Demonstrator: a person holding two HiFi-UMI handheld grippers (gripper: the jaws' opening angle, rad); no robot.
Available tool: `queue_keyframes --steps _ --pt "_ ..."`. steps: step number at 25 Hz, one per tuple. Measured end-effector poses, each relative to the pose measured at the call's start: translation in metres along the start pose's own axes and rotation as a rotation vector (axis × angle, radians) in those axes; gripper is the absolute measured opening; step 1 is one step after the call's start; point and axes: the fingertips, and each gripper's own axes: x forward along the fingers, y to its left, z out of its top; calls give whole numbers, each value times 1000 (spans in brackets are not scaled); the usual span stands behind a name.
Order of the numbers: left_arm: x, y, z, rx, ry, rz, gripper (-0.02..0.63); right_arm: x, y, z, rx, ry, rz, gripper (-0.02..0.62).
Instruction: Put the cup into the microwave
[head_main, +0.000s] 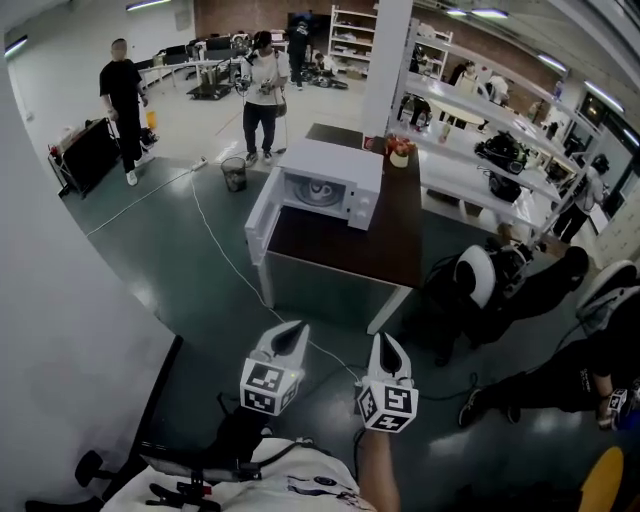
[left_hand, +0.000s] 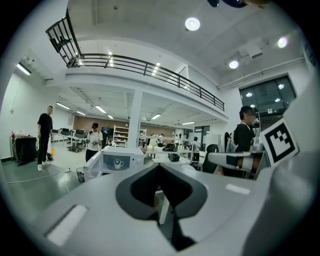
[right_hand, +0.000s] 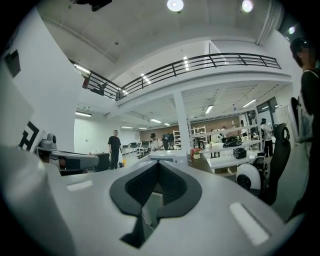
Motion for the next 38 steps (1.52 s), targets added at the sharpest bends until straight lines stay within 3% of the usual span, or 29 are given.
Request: queue_keyframes --steps 6,15,38 --pt "-4 18 14 2 -45 35 -2 10 17 11 -39 -12 37 0" --pt "-6 24 23 4 -63 -8 -2 7 27 22 -75 -36 16 -1" --pt "-2 27 20 -1 -44 -39 -2 9 39 24 -97 -38 38 -2"
